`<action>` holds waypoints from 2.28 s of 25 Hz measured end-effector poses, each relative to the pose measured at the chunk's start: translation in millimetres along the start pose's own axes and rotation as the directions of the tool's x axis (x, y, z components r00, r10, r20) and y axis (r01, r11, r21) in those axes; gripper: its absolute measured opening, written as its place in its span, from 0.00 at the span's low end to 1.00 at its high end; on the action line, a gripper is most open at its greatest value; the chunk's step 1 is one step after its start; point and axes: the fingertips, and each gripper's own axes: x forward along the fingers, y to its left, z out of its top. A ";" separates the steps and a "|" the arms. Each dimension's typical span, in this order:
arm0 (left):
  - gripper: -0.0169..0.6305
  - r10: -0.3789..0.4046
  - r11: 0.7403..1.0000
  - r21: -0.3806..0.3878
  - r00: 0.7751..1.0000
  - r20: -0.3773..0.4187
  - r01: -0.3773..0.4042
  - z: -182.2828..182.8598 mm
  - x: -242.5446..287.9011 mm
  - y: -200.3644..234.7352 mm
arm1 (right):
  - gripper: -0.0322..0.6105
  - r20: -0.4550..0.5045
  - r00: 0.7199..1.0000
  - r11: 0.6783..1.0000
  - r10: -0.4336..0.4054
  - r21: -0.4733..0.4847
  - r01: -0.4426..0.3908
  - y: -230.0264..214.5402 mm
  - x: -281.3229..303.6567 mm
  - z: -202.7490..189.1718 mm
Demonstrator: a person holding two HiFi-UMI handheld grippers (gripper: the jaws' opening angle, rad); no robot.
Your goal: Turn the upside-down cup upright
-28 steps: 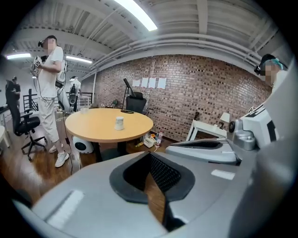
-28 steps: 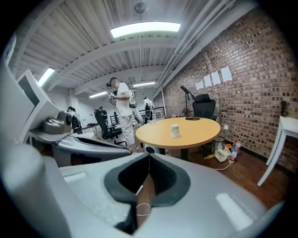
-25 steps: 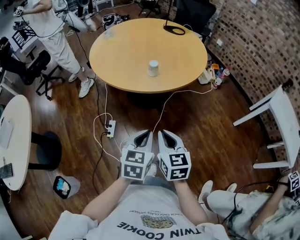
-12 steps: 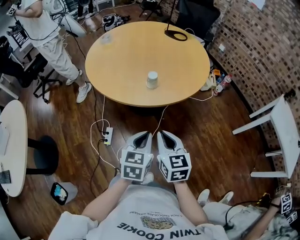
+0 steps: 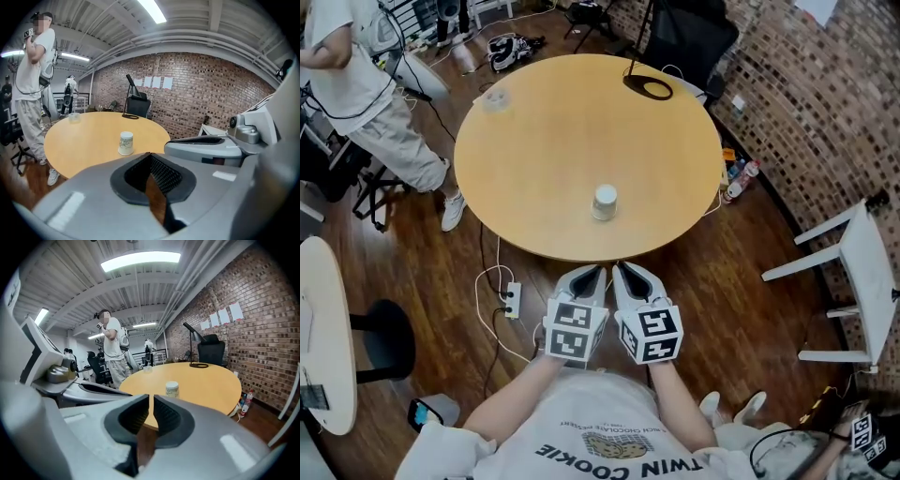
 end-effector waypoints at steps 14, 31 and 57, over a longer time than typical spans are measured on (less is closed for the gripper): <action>0.04 -0.063 0.998 0.013 0.997 -0.042 0.063 42.6 62.8 111.0 | 0.39 -0.148 0.983 0.993 -0.105 0.030 0.111 -47.8 147.4 6.9; 0.04 0.033 0.999 -0.015 0.997 -0.063 -0.034 67.5 128.6 146.5 | 0.49 -0.234 0.972 0.997 -0.013 -0.071 -0.004 -96.4 222.1 -31.6; 0.04 0.106 0.988 -0.107 0.993 -0.049 -0.111 66.9 134.1 166.9 | 0.49 -0.568 0.820 0.643 0.064 -0.605 -0.470 -84.3 217.2 -25.8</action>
